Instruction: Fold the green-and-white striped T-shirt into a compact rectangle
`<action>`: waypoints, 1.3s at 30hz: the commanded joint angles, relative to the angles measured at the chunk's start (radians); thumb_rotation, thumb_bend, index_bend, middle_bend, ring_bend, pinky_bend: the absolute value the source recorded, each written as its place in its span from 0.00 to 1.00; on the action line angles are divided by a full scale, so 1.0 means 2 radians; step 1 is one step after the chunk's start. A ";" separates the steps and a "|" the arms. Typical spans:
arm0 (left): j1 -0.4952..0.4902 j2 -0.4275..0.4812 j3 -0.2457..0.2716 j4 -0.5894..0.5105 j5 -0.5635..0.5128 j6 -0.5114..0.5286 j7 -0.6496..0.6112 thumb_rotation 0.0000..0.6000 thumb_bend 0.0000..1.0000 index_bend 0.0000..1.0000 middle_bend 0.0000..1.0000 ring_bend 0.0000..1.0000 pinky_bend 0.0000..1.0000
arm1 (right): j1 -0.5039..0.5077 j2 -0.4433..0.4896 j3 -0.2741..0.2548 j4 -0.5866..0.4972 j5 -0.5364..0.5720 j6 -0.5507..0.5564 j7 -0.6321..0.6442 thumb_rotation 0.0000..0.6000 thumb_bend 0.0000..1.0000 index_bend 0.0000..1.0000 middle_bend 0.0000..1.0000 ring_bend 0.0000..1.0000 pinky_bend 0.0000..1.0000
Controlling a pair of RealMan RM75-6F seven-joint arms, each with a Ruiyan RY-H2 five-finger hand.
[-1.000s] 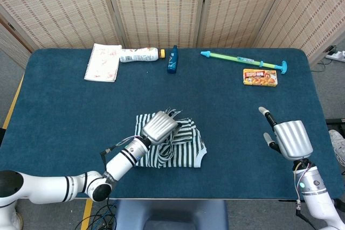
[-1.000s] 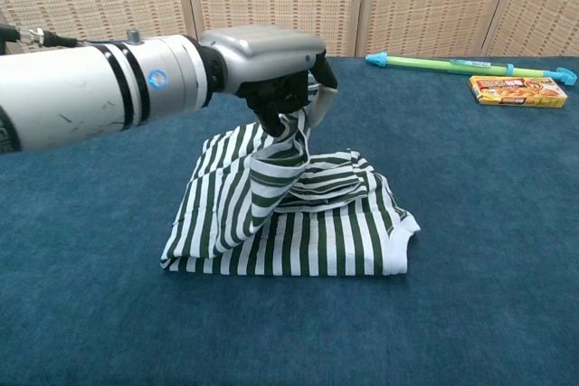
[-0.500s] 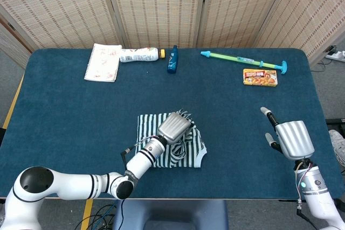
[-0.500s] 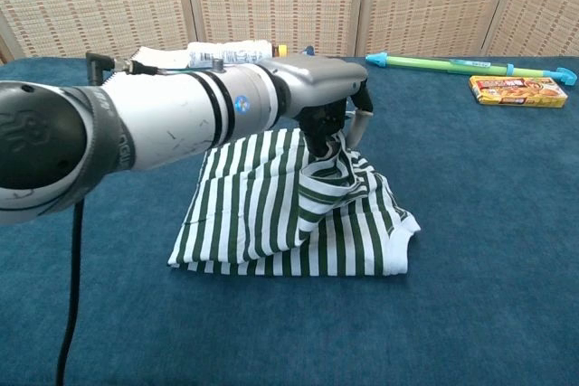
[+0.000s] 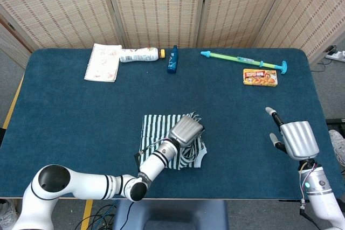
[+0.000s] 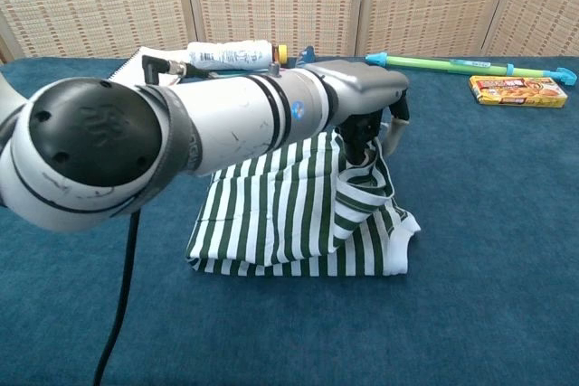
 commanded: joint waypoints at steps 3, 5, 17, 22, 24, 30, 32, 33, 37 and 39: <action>-0.013 -0.021 0.006 0.018 -0.011 0.015 0.017 1.00 0.52 0.45 0.90 0.82 1.00 | -0.001 0.001 0.000 0.001 0.000 0.001 0.001 1.00 0.34 0.16 0.98 1.00 1.00; -0.014 -0.030 0.004 0.024 -0.014 0.023 0.015 1.00 0.34 0.34 0.89 0.81 1.00 | -0.002 0.001 0.000 0.001 0.000 0.001 0.002 1.00 0.34 0.16 0.98 1.00 1.00; 0.039 0.009 -0.011 -0.017 0.012 0.065 -0.057 1.00 0.17 0.07 0.85 0.78 1.00 | -0.003 0.003 0.002 0.002 0.001 0.001 0.003 1.00 0.34 0.16 0.98 1.00 1.00; 0.092 0.057 0.003 -0.051 0.041 0.092 -0.103 1.00 0.17 0.07 0.76 0.69 0.94 | -0.005 0.003 0.002 0.002 -0.001 0.003 0.004 1.00 0.34 0.16 0.98 1.00 1.00; 0.118 0.075 0.012 -0.061 0.062 0.108 -0.128 1.00 0.17 0.08 0.74 0.65 0.90 | -0.006 0.003 0.001 0.002 -0.002 0.003 0.002 1.00 0.34 0.16 0.98 1.00 1.00; 0.189 0.130 0.043 -0.082 0.109 0.145 -0.189 1.00 0.17 0.10 0.66 0.56 0.78 | -0.009 0.001 0.001 0.004 -0.001 0.007 0.001 1.00 0.34 0.16 0.95 0.97 1.00; 0.215 0.150 0.055 -0.088 0.124 0.156 -0.211 1.00 0.17 0.10 0.61 0.53 0.71 | -0.010 0.002 -0.001 0.004 0.000 0.005 0.001 1.00 0.34 0.16 0.91 0.92 1.00; 0.227 0.157 0.061 -0.089 0.131 0.161 -0.220 1.00 0.17 0.10 0.60 0.52 0.69 | -0.010 0.003 -0.002 0.004 0.000 0.003 0.001 1.00 0.34 0.16 0.87 0.87 0.99; 0.277 0.184 0.090 -0.082 0.167 0.194 -0.253 1.00 0.17 0.12 0.55 0.48 0.61 | -0.011 0.007 -0.009 0.011 0.002 -0.010 0.013 1.00 0.34 0.16 0.68 0.66 0.80; 0.303 0.194 0.105 -0.076 0.187 0.212 -0.269 1.00 0.17 0.13 0.54 0.47 0.59 | -0.010 0.011 -0.014 0.018 0.000 -0.021 0.026 1.00 0.34 0.16 0.52 0.50 0.65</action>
